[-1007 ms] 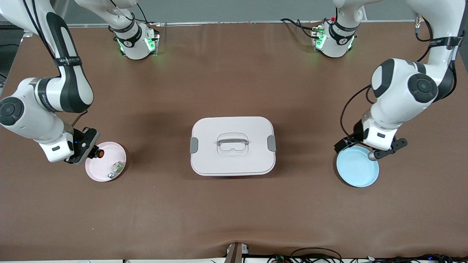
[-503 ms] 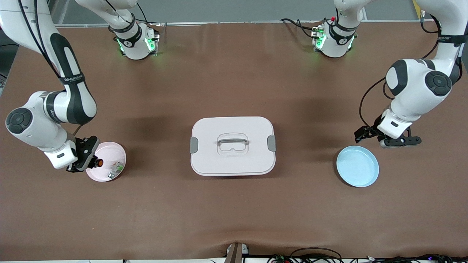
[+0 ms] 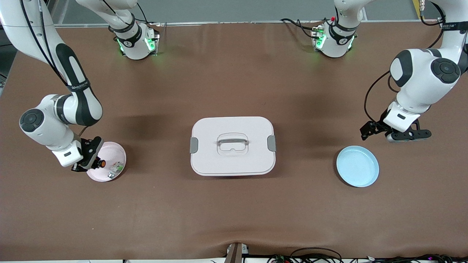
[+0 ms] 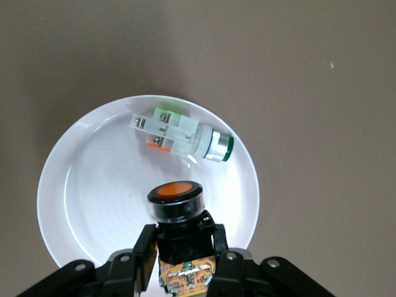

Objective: Transfer orange switch to right arm and place
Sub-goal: 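Lower the switch onto the pink plate and open the right gripper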

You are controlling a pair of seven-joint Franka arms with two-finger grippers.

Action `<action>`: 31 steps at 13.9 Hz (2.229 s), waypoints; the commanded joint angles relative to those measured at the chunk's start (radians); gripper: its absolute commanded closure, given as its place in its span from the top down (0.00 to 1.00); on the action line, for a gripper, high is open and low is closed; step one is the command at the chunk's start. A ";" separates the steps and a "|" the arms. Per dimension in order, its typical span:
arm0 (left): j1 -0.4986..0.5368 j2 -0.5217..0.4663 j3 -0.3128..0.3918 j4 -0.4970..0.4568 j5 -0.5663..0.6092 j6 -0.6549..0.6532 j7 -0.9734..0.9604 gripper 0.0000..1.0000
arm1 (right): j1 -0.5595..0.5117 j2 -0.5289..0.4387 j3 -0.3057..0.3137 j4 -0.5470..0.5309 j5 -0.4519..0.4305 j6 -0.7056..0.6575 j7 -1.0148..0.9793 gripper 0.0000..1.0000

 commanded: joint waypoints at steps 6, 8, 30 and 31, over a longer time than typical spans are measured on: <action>0.013 -0.010 -0.006 0.178 0.005 -0.249 0.011 1.00 | -0.049 0.023 0.014 -0.032 -0.016 0.047 0.055 0.00; 0.014 -0.008 -0.006 0.218 0.005 -0.296 0.013 1.00 | -0.048 0.035 0.014 -0.034 -0.017 0.061 0.055 0.00; -0.432 -0.028 0.432 0.434 -0.021 -0.617 0.007 1.00 | -0.026 0.051 0.015 0.007 -0.054 -0.038 0.136 1.00; -0.432 -0.028 0.436 0.434 -0.021 -0.617 0.007 1.00 | -0.025 0.028 0.015 0.029 -0.054 -0.099 0.144 1.00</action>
